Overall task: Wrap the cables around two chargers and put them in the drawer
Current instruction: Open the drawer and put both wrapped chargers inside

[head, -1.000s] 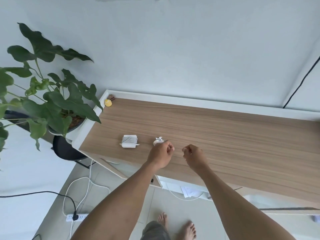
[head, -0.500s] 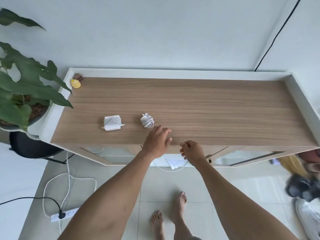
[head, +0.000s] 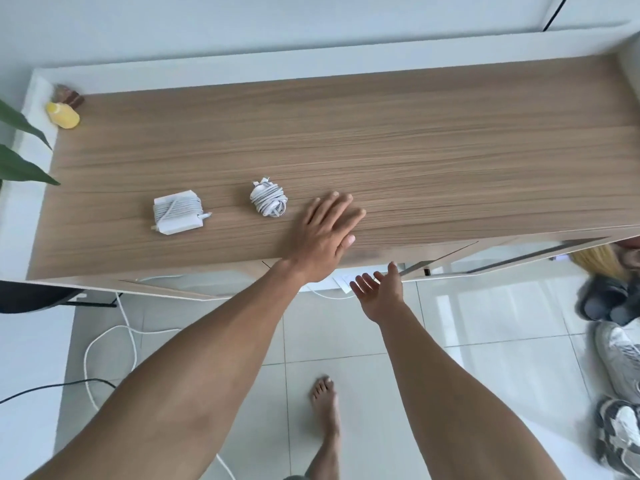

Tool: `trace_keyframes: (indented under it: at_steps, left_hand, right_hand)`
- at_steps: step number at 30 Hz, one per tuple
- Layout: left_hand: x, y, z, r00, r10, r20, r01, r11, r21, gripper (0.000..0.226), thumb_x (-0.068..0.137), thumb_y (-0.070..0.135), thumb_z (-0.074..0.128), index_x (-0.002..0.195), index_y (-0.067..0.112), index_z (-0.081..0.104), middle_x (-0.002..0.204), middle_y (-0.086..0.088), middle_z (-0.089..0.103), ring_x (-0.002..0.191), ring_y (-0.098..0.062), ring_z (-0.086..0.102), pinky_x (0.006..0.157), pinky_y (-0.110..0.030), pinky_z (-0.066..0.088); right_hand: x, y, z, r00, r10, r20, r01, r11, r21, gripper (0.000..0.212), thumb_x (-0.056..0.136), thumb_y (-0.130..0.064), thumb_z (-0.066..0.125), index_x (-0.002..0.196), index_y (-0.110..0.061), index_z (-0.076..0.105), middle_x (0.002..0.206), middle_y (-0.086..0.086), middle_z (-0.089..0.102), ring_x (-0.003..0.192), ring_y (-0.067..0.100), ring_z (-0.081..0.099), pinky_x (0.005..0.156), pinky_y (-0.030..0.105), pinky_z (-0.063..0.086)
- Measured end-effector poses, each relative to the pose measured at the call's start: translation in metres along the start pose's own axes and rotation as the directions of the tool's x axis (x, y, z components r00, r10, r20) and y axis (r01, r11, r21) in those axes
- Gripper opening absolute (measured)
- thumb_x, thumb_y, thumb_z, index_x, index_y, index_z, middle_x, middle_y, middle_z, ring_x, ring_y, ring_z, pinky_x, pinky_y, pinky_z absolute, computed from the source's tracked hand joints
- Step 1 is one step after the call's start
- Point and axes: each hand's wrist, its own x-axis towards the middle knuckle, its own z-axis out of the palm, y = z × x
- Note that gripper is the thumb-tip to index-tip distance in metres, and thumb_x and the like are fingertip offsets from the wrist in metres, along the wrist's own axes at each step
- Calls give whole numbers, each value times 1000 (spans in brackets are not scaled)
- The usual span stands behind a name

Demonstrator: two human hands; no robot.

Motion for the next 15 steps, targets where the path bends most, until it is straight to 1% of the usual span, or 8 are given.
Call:
trace_keyframes:
  at_steps: [4,7,10,13,15]
  left_hand:
    - [0,1,4,999,-7,-47,10,999,50,51,101,41,21,150,30,28,160,-3,25,148,-26,18,120,-46,13]
    - [-1,2,4,998,-10,-57,13,998,59,51,101,40,21,151,30,29,160,-3,25,148,-25,18,120,-45,13]
    - [-1,1,3,999,-23,-44,26,998,51,51,101,40,22,151,31,28,161,-2,24,149,-25,17,120,-45,13]
    - [-2,1,4,999,-28,-42,30,998,59,50,101,40,22,151,32,26,161,-1,22,149,-24,15,120,-46,13]
    - [-1,1,4,999,-26,-43,29,998,61,50,101,40,22,151,32,27,161,-1,23,149,-24,16,120,-46,13]
  right_hand:
    - [23,-3,12,1000,19,6,-20,994,104,68,95,-56,36,143,-9,33,143,13,41,134,29,41,106,46,37]
    - [35,-1,19,998,61,13,-63,975,212,70,92,-61,34,142,-12,35,145,10,42,136,25,40,109,46,33]
    - [42,1,21,997,80,9,-79,959,270,74,90,-64,33,144,-13,32,146,7,40,138,23,37,112,46,28]
    - [51,0,20,997,71,32,-77,952,296,76,89,-65,30,145,-14,32,146,4,41,137,21,38,113,46,25]
    - [56,1,18,997,64,36,-72,950,303,74,87,-66,31,140,-14,39,140,3,48,132,19,45,111,46,28]
